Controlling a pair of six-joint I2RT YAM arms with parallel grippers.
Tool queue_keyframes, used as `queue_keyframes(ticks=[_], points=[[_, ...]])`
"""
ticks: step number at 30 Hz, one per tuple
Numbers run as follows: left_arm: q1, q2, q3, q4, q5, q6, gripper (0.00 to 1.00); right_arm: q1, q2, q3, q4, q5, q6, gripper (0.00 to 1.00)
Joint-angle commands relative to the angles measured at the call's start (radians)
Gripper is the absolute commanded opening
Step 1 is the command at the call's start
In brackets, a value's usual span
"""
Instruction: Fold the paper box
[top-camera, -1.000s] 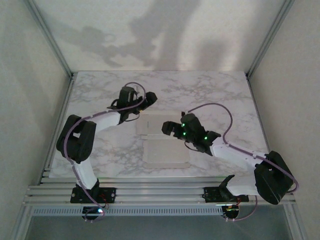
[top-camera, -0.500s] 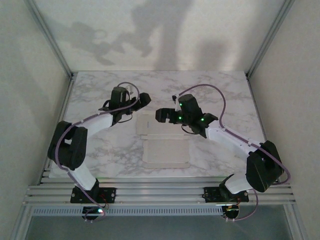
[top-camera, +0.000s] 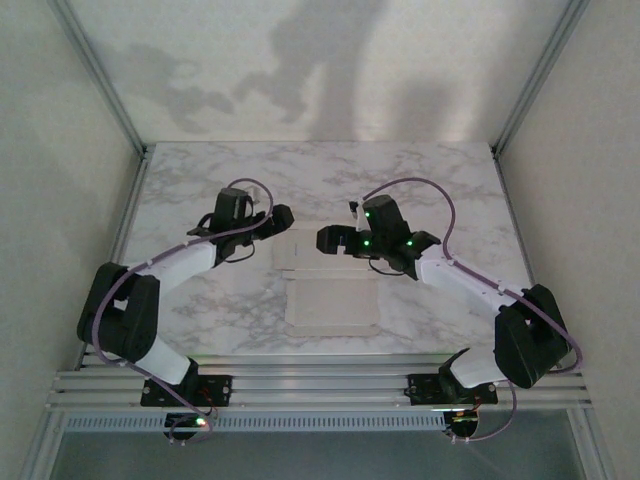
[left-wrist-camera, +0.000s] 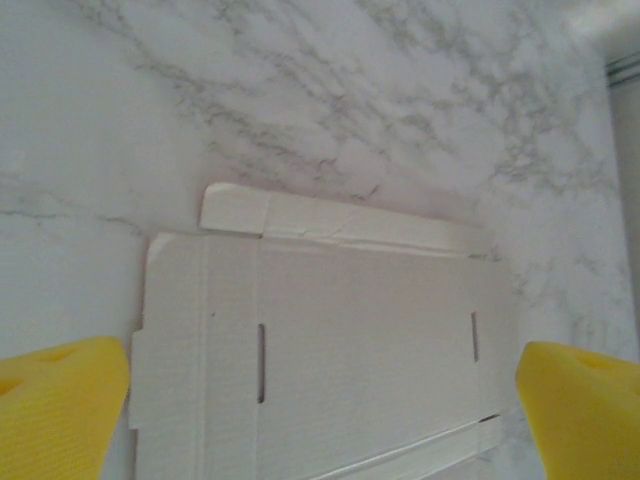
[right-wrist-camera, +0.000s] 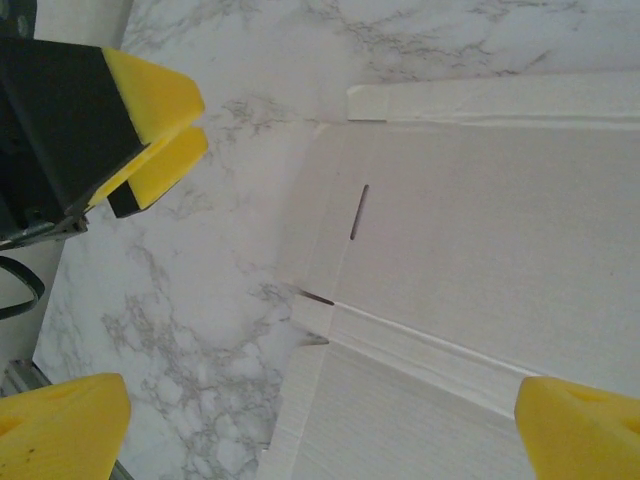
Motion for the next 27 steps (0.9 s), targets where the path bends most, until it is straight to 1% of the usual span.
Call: queue_keyframes(ticks=[1,5,8,11,13,14,16,20,24,27], points=[[-0.002,0.032,0.044,-0.104,-0.031,0.046,0.99,-0.008,0.001,-0.009,-0.033,0.043,0.015,0.99],[-0.001,0.071,0.076,-0.141,-0.007,0.059,0.98,-0.007,0.026,-0.012,-0.048,0.026,-0.017,0.99],[0.002,0.109,0.117,-0.194,0.000,0.076,0.96,-0.013,0.050,-0.016,-0.064,0.036,-0.017,0.99],[0.013,0.132,0.140,-0.223,0.021,0.093,0.94,-0.021,0.087,-0.022,-0.040,0.011,-0.004,0.99],[0.022,0.146,0.155,-0.232,0.040,0.104,0.89,-0.022,0.112,-0.021,-0.031,0.016,0.006,0.99],[0.024,0.156,0.165,-0.241,0.046,0.111,0.87,-0.027,0.128,-0.020,-0.029,0.020,0.012,0.97],[0.029,0.178,0.184,-0.269,0.045,0.124,0.87,-0.042,0.155,-0.019,-0.024,0.022,0.029,0.91],[0.046,0.212,0.204,-0.307,0.048,0.140,0.86,-0.061,0.193,-0.032,0.006,0.010,0.050,0.84],[0.053,0.245,0.221,-0.332,0.067,0.147,0.86,-0.073,0.212,-0.030,0.014,0.006,0.052,0.85],[0.053,0.269,0.239,-0.344,0.087,0.153,0.84,-0.087,0.222,-0.038,0.033,-0.009,0.058,0.87]])
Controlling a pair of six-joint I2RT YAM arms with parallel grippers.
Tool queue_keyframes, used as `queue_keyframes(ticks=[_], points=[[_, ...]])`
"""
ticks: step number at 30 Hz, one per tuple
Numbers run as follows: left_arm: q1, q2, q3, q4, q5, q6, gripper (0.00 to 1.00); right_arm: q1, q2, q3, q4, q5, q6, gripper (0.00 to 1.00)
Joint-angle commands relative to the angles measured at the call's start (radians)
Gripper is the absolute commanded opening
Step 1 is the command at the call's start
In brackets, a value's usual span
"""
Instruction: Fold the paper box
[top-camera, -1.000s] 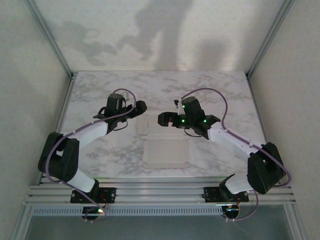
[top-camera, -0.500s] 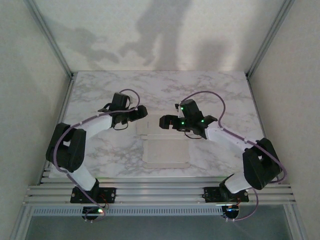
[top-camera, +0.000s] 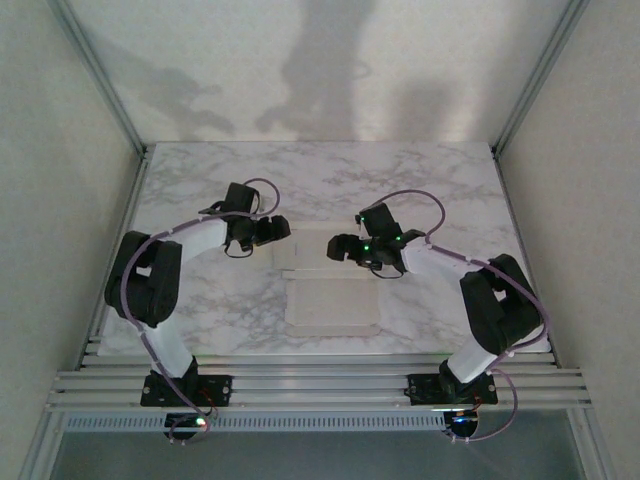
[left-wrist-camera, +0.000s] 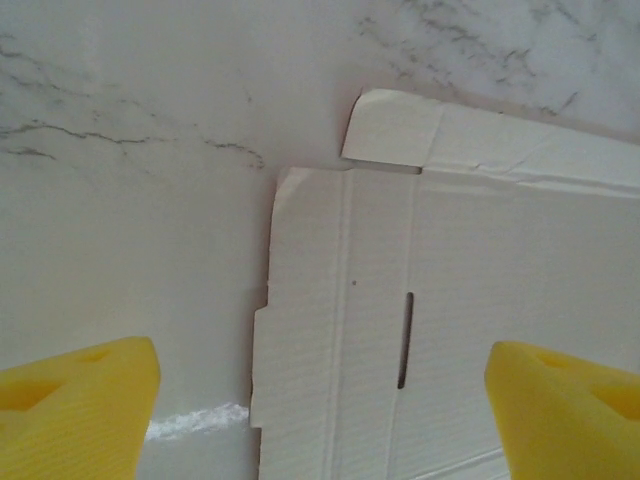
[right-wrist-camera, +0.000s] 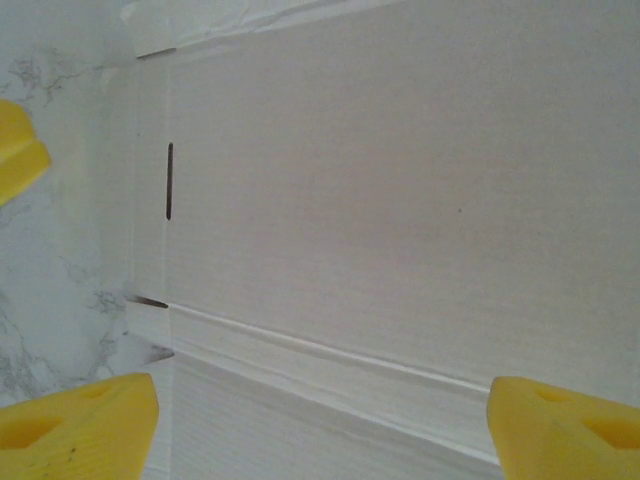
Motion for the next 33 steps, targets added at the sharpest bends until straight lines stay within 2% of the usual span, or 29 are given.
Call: queue_keyframes(ticks=[1,13,22,28,33], points=[[0.006,0.029,0.042,-0.049,0.045,0.028,0.84,-0.023,0.021,-0.020,0.036,-0.032,0.017,0.88],[0.006,0.109,0.102,-0.110,0.073,0.061,0.75,-0.043,0.111,-0.035,0.105,-0.104,0.030,0.94],[0.006,0.141,0.131,-0.140,0.153,0.086,0.67,-0.043,0.158,-0.058,0.135,-0.103,0.052,0.95],[0.010,0.121,0.138,-0.147,0.183,0.087,0.59,-0.043,0.169,-0.066,0.137,-0.085,0.053,0.95],[0.024,0.091,0.142,-0.148,0.202,0.092,0.57,-0.043,0.176,-0.076,0.149,-0.082,0.059,0.95]])
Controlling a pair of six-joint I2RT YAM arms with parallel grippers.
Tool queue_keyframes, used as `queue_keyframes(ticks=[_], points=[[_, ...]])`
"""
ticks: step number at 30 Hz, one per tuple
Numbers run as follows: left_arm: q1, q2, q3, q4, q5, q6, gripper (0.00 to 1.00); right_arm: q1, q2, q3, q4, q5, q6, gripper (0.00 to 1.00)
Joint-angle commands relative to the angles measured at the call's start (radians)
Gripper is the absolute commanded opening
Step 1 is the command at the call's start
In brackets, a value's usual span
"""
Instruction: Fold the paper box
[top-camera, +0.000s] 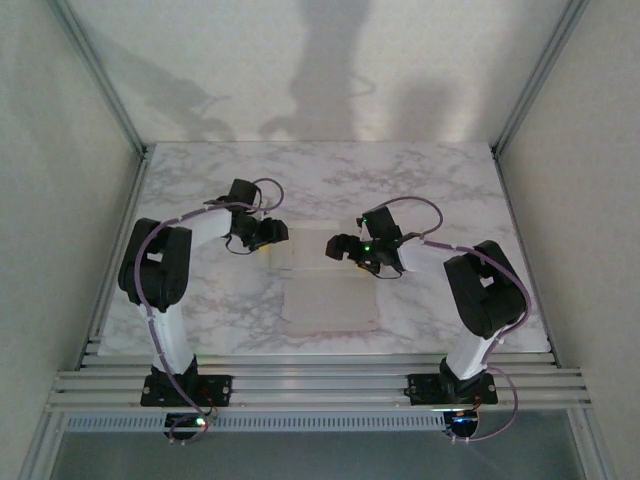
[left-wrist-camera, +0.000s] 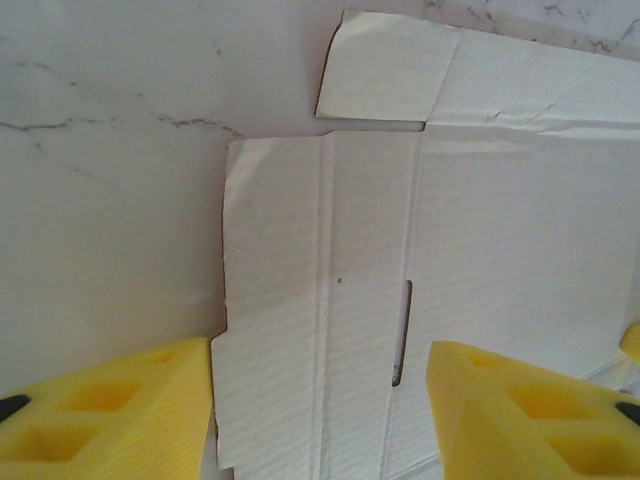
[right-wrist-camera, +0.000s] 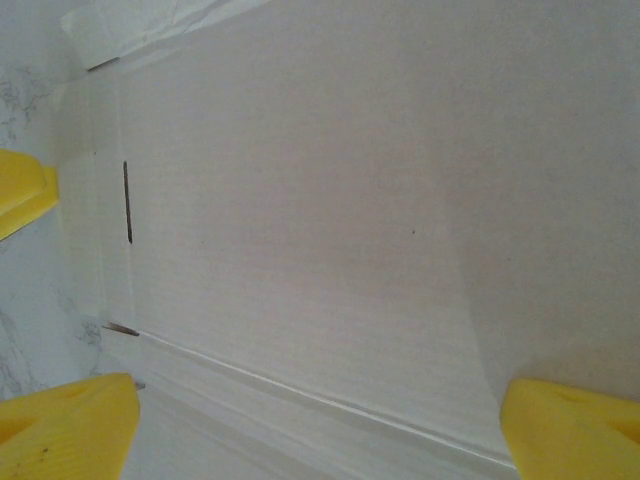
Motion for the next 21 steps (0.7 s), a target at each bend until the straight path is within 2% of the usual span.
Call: queue_keyframes(ticks=[1,6,14,21], points=[[0.007,-0.037,0.022,-0.022,0.092,0.014,0.56,0.000,0.057,-0.041,-0.004,0.014,0.011,0.95],[0.014,-0.055,0.020,-0.032,0.133,0.053,0.48,0.001,0.064,-0.041,-0.003,0.017,0.009,0.95],[0.013,-0.091,0.013,-0.054,0.130,0.088,0.47,0.001,0.082,-0.034,0.000,0.014,0.008,0.95],[0.014,-0.091,0.025,-0.067,0.079,0.076,0.41,0.001,0.087,-0.033,0.000,0.016,0.007,0.95]])
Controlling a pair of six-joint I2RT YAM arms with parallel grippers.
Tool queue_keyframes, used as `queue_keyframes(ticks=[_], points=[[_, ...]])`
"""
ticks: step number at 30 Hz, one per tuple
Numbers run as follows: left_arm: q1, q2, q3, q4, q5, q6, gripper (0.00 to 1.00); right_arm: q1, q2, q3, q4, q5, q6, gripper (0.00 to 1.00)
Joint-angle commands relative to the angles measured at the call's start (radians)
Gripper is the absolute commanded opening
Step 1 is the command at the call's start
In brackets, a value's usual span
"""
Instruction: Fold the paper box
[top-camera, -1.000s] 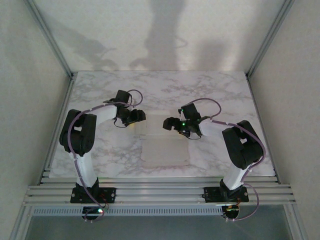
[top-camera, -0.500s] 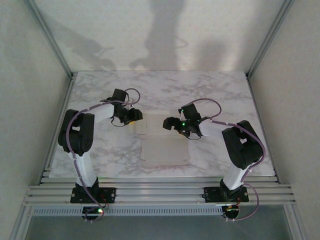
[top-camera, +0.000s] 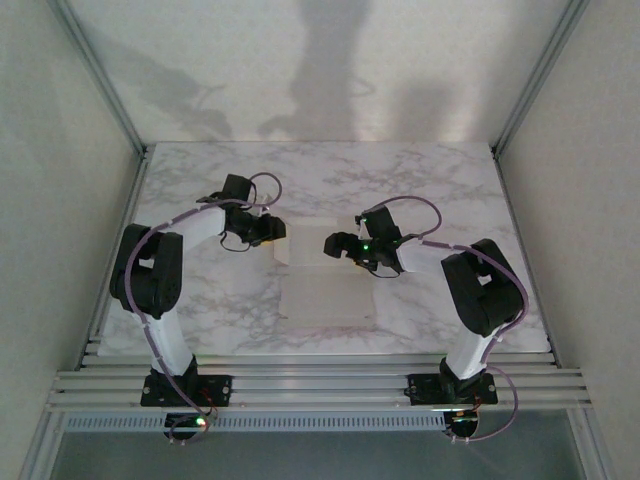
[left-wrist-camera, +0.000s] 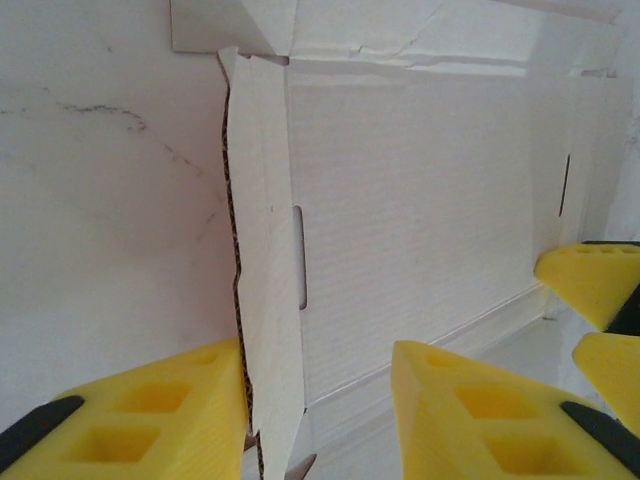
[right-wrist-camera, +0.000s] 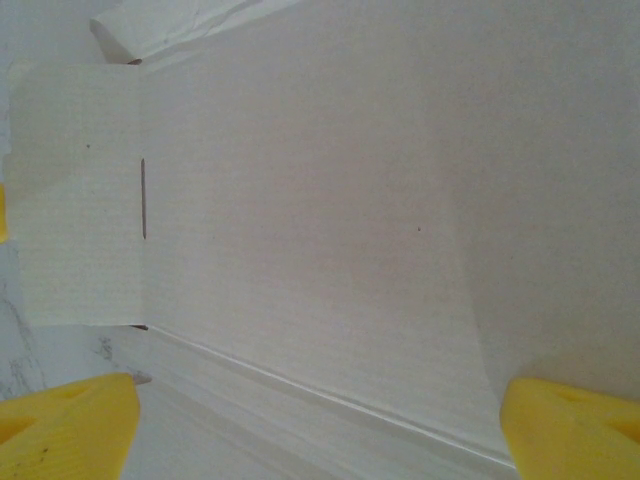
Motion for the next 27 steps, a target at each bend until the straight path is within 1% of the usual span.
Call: queue_keyframes(ticks=[1,4,11,20,21,24,26,27], points=[[-0.003,-0.020,0.027,-0.029,-0.017,0.008,0.41,0.001,0.069,-0.026,-0.075,0.020,0.006,0.95],[-0.003,-0.007,0.031,-0.018,-0.013,0.001,0.39,0.000,0.071,-0.026,-0.075,0.020,0.008,0.95],[-0.003,0.020,0.030,0.025,0.005,-0.017,0.30,0.001,0.079,-0.032,-0.073,0.018,0.004,0.95],[-0.004,0.053,0.040,0.033,-0.015,-0.011,0.28,0.001,0.075,-0.032,-0.075,0.020,0.000,0.95],[-0.004,0.055,0.041,0.033,-0.020,-0.010,0.25,0.000,0.074,-0.031,-0.077,0.021,0.000,0.95],[-0.004,0.057,0.045,0.034,-0.038,-0.007,0.22,0.000,0.071,-0.031,-0.079,0.022,-0.003,0.95],[-0.004,0.054,0.046,0.040,-0.043,0.000,0.16,0.001,0.069,-0.032,-0.079,0.023,-0.004,0.95],[-0.006,0.054,0.047,0.049,-0.036,0.009,0.09,0.000,0.066,-0.032,-0.079,0.022,-0.005,0.95]])
